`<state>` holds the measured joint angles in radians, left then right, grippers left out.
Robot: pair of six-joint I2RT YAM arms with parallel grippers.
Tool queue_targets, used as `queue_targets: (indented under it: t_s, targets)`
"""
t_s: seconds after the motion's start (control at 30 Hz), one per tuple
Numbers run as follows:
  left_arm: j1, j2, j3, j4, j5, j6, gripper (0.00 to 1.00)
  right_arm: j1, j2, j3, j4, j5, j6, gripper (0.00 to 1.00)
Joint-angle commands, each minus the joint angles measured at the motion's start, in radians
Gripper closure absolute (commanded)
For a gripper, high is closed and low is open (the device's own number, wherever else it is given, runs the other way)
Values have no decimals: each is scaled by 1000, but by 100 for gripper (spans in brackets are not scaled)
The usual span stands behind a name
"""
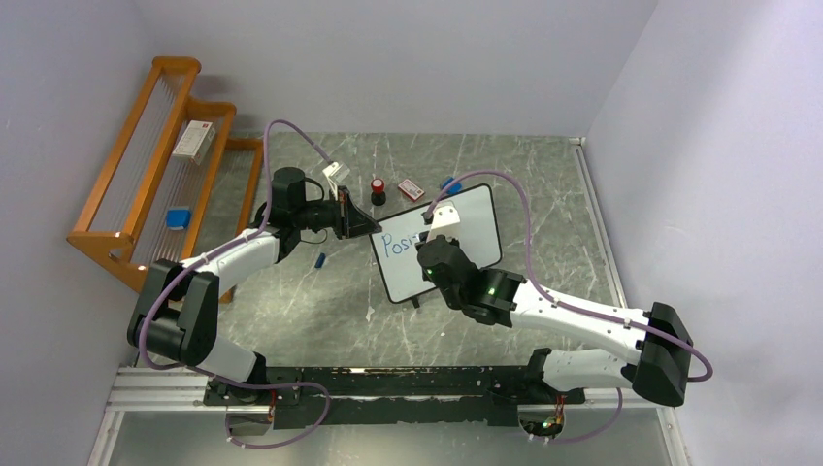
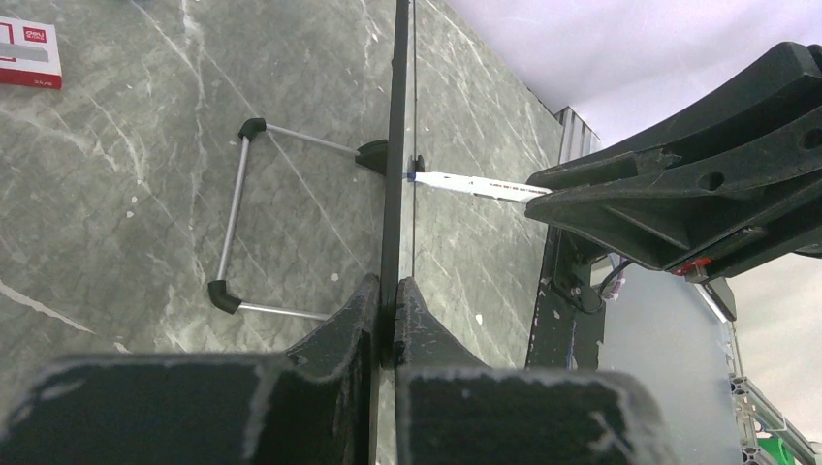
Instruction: Write a sentence on the whiteboard
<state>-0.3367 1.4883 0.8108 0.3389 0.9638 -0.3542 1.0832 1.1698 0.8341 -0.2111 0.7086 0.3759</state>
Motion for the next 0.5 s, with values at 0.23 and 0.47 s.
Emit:
queue_targets:
  t_s: [0.23,0.47]
  targets:
    - [-4,27,5,-69,-6,44,95,-15,16,27,-17,-10,14,100]
    - [-4,26,5,-73,-8,47,95,-15,20,18,-55,-38,34,100]
